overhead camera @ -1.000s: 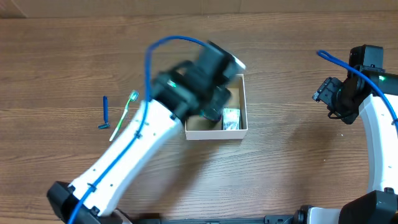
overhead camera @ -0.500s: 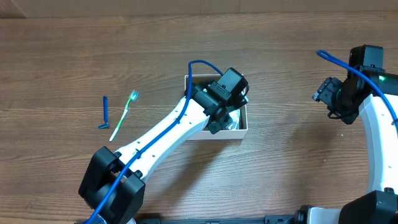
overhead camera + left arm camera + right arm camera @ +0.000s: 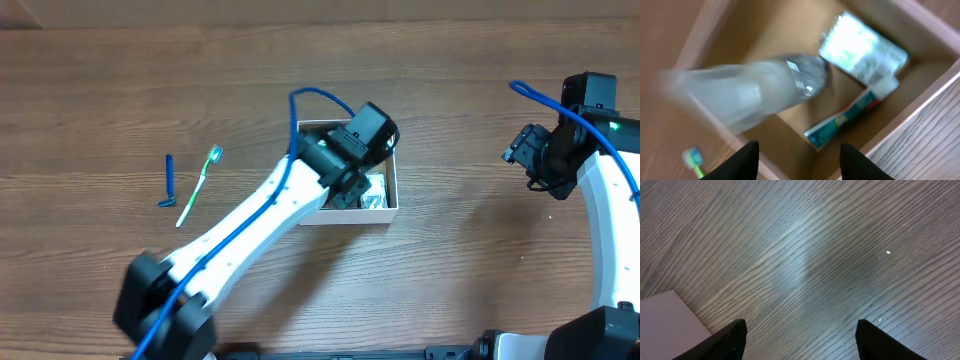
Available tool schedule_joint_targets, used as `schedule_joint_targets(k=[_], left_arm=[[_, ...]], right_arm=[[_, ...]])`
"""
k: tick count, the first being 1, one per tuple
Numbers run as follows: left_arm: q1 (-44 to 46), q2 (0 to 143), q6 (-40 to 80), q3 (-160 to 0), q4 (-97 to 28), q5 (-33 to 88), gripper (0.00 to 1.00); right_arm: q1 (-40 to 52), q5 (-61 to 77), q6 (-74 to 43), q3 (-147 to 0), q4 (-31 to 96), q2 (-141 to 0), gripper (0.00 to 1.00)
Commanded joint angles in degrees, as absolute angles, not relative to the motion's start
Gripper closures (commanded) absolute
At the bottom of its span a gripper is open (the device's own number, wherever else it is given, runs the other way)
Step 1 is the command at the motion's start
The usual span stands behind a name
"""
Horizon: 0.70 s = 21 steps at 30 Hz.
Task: Pack container
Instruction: 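Move the left gripper to the green toothbrush and grasp it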
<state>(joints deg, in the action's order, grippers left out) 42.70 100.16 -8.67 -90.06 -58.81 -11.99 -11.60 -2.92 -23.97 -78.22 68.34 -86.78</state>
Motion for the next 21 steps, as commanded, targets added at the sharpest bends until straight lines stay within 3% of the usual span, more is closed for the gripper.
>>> schedule_joint_targets(k=[1, 7, 11, 21], left_arm=[[38.5, 87.0, 6.4, -93.4, -59.2, -20.6, 0.42], [17.1, 82.9, 11.8, -92.1, -65.3, -17.5, 0.19], [2.7, 89.7, 10.7, -86.0, -62.9, -5.8, 0.15], [-1.4, 111.5, 6.2, -82.6, -56.5, 0.1, 0.17]], right_arm=[[-11.6, -2.9, -23.8, -78.1, 68.0, -86.4, 0.28], [-11.6, -2.9, -23.8, -78.1, 68.0, -86.4, 0.28], [-11.6, -2.9, -23.8, -78.1, 68.0, -86.4, 0.28], [-11.6, -2.9, -23.8, -78.1, 68.1, -86.4, 0.28]])
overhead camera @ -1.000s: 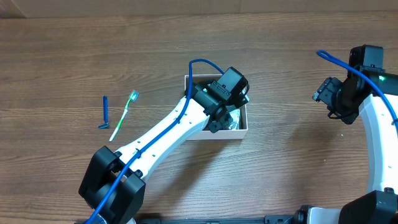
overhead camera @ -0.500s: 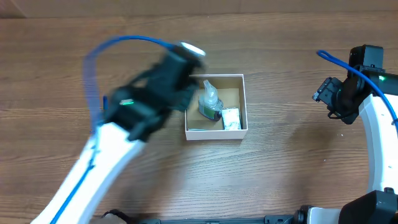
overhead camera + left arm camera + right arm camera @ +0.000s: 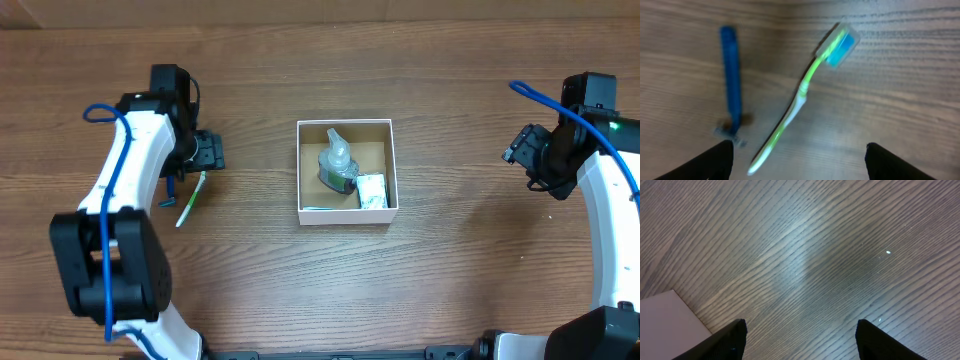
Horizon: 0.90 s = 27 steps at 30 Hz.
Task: Pack container
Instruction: 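Move the left gripper to the green toothbrush and grasp it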
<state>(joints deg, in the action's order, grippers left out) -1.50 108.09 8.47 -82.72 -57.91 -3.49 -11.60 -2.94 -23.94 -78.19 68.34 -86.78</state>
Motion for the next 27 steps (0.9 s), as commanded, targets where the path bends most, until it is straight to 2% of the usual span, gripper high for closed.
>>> schedule_joint_targets(k=[1, 9, 12, 16, 18, 20, 21, 25, 27], left_arm=[[-1.4, 113.0, 6.2, -82.6, -55.9, 0.1, 0.17], [-1.5, 119.2, 6.2, -82.6, -54.8, 0.1, 0.17], [-1.4, 120.2, 6.2, -82.6, -55.4, 0.0, 0.22], [-1.4, 120.7, 6.2, -82.3, -55.9, 0.1, 0.40], [-1.4, 120.7, 6.2, -82.0, -56.3, 0.0, 0.55], [-1.4, 120.7, 6.2, -81.8, -56.3, 0.0, 0.64], [-1.3, 120.7, 6.2, -81.8, -56.4, 0.1, 0.76], [-1.3, 120.7, 6.2, -81.8, -56.8, 0.0, 0.86], [-1.3, 120.7, 6.2, -81.8, -57.2, 0.0, 0.96]], right_arm=[[-11.6, -2.9, -23.8, -78.1, 68.1, -86.4, 0.28], [-11.6, -2.9, -23.8, -78.1, 68.0, -86.4, 0.28], [-11.6, -2.9, -23.8, -78.1, 68.1, -86.4, 0.28], [-11.6, -2.9, -23.8, -78.1, 68.1, -86.4, 0.28], [-11.6, -2.9, -23.8, -78.1, 68.1, -86.4, 0.28], [-11.6, -2.9, -23.7, -78.1, 68.0, -86.4, 0.28], [-11.6, -2.9, -23.8, -78.1, 68.0, -86.4, 0.28], [-11.6, -2.9, -23.8, -78.1, 68.0, -86.4, 0.28], [-11.6, -2.9, -23.7, -78.1, 68.1, -86.4, 0.28]])
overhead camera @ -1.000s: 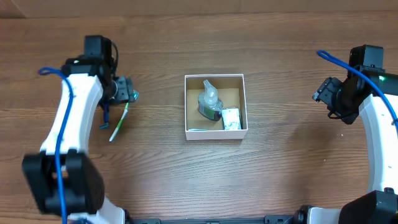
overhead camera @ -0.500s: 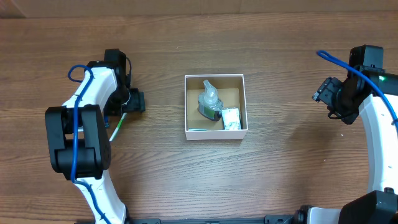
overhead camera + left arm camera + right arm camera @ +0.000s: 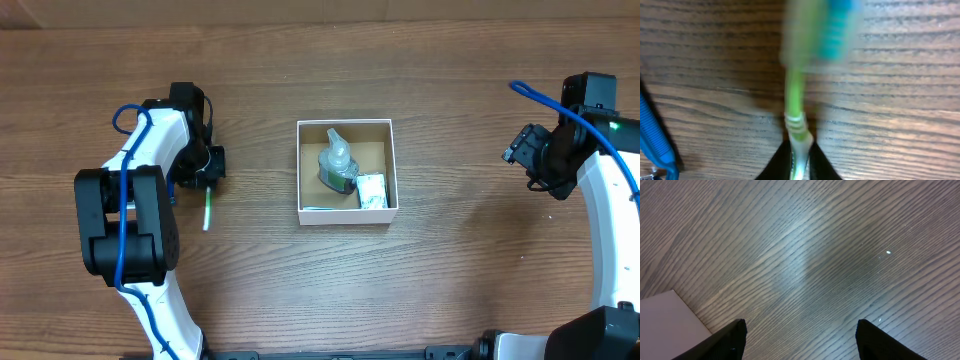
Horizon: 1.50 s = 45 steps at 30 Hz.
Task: Pack container
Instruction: 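Move the left gripper to the green toothbrush and grasp it, then lower the toothbrush into the box with the left gripper and release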
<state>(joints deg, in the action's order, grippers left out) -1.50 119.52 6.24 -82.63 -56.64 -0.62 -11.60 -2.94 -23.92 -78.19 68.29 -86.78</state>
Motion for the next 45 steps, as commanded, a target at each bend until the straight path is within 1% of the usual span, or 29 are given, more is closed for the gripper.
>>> schedule_joint_targets(k=[1, 7, 10, 12, 16, 18, 19, 22, 25, 30, 35, 36, 37, 38, 39, 40, 42, 45], left_arm=[[-1.3, 120.7, 6.2, -81.8, -57.2, 0.0, 0.96], [-0.5, 119.2, 6.4, -82.3, -57.3, 0.0, 0.96], [0.8, 115.0, 6.5, -83.5, -57.4, 0.1, 0.96], [3.1, 109.0, 6.4, -85.6, -57.4, 0.1, 0.96], [13.4, 95.3, 4.1, -87.5, -55.3, -0.2, 0.96], [23.7, 90.4, 0.5, -87.5, -53.0, -3.2, 0.96], [26.7, 90.0, -0.3, -87.5, -52.8, -4.6, 0.96], [35.5, 90.7, -4.5, -87.4, -52.1, -6.6, 0.96], [41.5, 94.5, -8.0, -87.4, -50.1, -6.6, 0.96], [42.2, 104.7, -8.8, -87.4, -49.0, -6.6, 0.96], [42.0, 109.6, -8.8, -87.4, -50.3, -6.6, 0.96], [42.0, 109.8, -8.8, -87.4, -50.7, -7.1, 0.94], [42.0, 109.8, -8.8, -87.4, -51.0, -7.7, 0.83], [42.0, 109.7, -8.8, -87.5, -51.3, -8.6, 0.76], [42.0, 109.7, -8.8, -87.8, -52.0, -9.2, 0.75], [42.0, 109.7, -8.8, -88.6, -53.1, -9.7, 0.71], [42.1, 109.4, -7.8, -92.3, -57.0, -9.8, 0.66], [42.1, 107.3, -4.1, -98.6, -62.6, -11.5, 0.66]], right_arm=[[-11.6, -2.9, -23.7, -78.1, 68.1, -86.4, 0.28], [-11.6, -2.9, -23.7, -78.1, 68.1, -86.4, 0.28], [-11.6, -2.9, -23.7, -78.1, 68.1, -86.4, 0.28], [-11.6, -2.9, -23.7, -78.1, 68.1, -86.4, 0.28], [-11.6, -2.9, -23.7, -78.1, 67.8, -86.4, 0.28], [-11.6, -2.9, -23.8, -78.1, 67.6, -86.4, 0.28], [-11.6, -2.9, -23.7, -78.1, 67.6, -86.4, 0.28], [-11.6, -2.9, -23.8, -78.1, 67.6, -86.4, 0.28], [-11.6, -2.9, -23.8, -78.1, 67.4, -86.4, 0.28], [-11.6, -2.9, -23.7, -78.1, 67.6, -86.4, 0.28], [-11.6, -2.9, -23.7, -78.1, 67.6, -86.4, 0.28], [-11.6, -2.9, -23.7, -78.1, 67.6, -86.4, 0.28], [-11.6, -2.9, -23.7, -78.1, 67.6, -86.4, 0.28], [-11.6, -2.9, -23.7, -78.1, 67.6, -86.4, 0.28], [-11.6, -2.9, -23.7, -78.1, 67.6, -86.4, 0.28], [-11.6, -2.9, -23.7, -78.1, 67.6, -86.4, 0.28], [-11.6, -2.9, -23.7, -78.1, 67.6, -86.4, 0.28], [-11.6, -2.9, -23.7, -78.1, 67.6, -86.4, 0.28]])
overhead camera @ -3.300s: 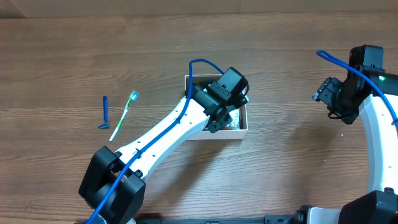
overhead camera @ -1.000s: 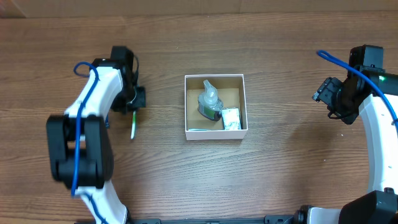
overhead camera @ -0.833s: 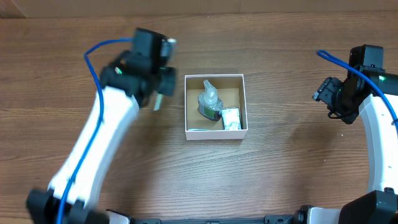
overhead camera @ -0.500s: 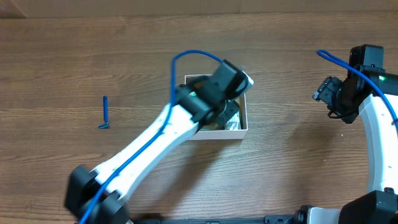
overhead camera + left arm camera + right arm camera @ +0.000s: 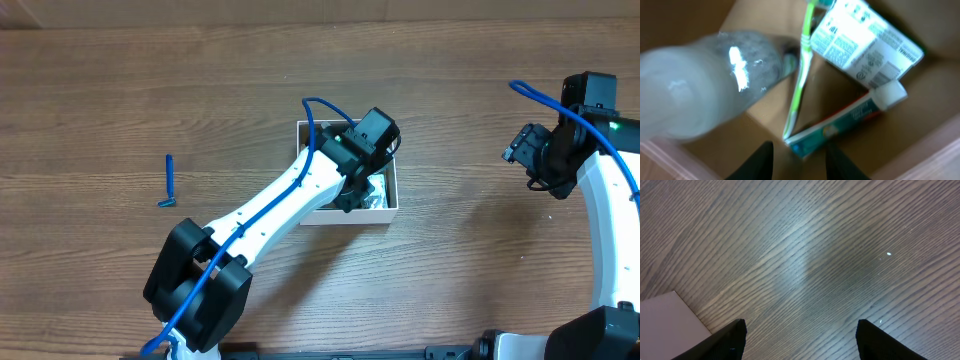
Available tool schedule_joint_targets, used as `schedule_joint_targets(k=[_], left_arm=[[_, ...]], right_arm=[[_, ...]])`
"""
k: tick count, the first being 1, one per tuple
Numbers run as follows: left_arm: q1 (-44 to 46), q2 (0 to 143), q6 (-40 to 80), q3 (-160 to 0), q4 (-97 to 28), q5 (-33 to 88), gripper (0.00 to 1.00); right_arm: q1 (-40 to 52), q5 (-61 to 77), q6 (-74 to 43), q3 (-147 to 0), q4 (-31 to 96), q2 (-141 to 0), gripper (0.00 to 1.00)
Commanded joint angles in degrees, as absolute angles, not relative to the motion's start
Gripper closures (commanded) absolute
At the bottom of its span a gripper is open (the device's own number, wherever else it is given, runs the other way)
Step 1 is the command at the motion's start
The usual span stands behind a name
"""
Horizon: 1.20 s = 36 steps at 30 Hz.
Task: Pack container
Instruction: 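Lower the toothbrush into the box with the left gripper and release, then grasp the blue razor with the left gripper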
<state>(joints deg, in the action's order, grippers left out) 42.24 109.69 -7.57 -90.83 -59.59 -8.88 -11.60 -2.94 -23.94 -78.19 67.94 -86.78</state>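
The white cardboard box (image 5: 393, 206) stands mid-table with my left gripper (image 5: 354, 193) over it. In the left wrist view the green toothbrush (image 5: 799, 80) lies inside the box, between a clear plastic bottle (image 5: 700, 90) and a white printed packet (image 5: 865, 45), its lower end by a toothpaste tube (image 5: 845, 120). My left gripper (image 5: 800, 162) is open just above the box floor, with nothing between its fingers. A blue razor (image 5: 168, 182) lies on the table far to the left. My right gripper (image 5: 800, 340) hangs open over bare wood at the right.
The wooden table runs wide around the box. The left arm stretches diagonally from the lower left across to the box. A white corner (image 5: 665, 325) shows at the lower left of the right wrist view.
My left gripper was shut on the toothbrush at the far left of the table. Now it is open over the box and the toothbrush lies inside. The right arm has not moved.
My left gripper was first open over the box with the bottle below it. Then it was open above the toothbrush and razor at the left, then shut on the toothbrush. Now the toothbrush lies in the box, and only the razor is left on the table.
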Motion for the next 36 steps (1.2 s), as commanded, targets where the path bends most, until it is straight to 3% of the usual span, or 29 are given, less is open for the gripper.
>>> schedule_joint_targets(k=[1, 5, 11, 15, 21, 28, 36], left_arm=[[42.0, 106.0, -2.5, -100.7, -64.2, -12.8, 0.66], [40.0, 98.9, 5.5, -103.2, -65.5, -21.3, 0.64], [23.0, 93.5, 20.9, -103.1, -72.4, -23.6, 0.34], [7.6, 96.4, 21.3, -100.9, -72.9, -17.3, 0.32], [-3.1, 105.3, 21.2, -95.4, -70.6, -13.4, 0.28], [-7.6, 117.5, 14.2, -88.7, -63.1, -3.4, 0.27], [-8.5, 125.9, 12.5, -88.5, -60.6, -2.9, 0.27]], right_arm=[[-11.6, -2.9, -23.7, -78.1, 67.6, -86.4, 0.28], [-11.6, -2.9, -23.7, -78.1, 67.6, -86.4, 0.28], [-11.6, -2.9, -23.7, -78.1, 67.6, -86.4, 0.28], [-11.6, -2.9, -23.7, -78.1, 67.7, -86.4, 0.28], [-11.6, -2.9, -23.7, -78.1, 67.8, -86.4, 0.28], [-11.6, -2.9, -23.7, -78.1, 67.9, -86.4, 0.28], [-11.6, -2.9, -23.7, -78.1, 67.8, -86.4, 0.28]])
